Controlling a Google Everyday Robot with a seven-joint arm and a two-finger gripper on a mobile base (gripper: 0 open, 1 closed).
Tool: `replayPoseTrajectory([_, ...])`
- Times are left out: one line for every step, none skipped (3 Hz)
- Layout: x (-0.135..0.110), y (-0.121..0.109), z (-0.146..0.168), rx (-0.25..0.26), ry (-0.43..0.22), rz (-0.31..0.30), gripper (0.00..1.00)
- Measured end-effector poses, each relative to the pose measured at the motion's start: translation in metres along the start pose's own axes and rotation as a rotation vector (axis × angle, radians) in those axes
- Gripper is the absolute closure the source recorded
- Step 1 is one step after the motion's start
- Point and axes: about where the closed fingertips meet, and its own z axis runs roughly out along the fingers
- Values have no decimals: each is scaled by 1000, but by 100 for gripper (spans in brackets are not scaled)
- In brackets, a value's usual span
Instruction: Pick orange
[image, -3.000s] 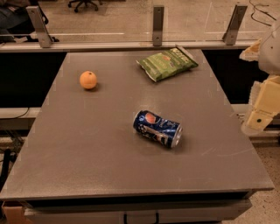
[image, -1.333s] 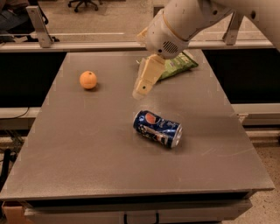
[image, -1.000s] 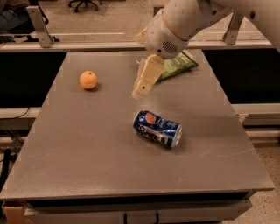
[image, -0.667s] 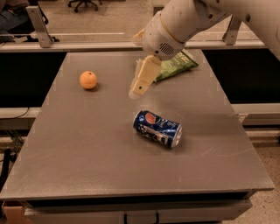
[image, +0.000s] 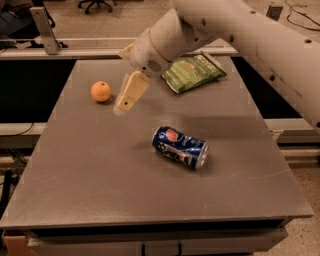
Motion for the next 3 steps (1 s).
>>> replayPoseTrajectory([-9, -5, 42, -13, -29, 12, 0])
replayPoseTrajectory([-6, -15, 78, 2, -44, 47, 0])
replayPoseTrajectory([1, -29, 101, 38, -61, 76, 0])
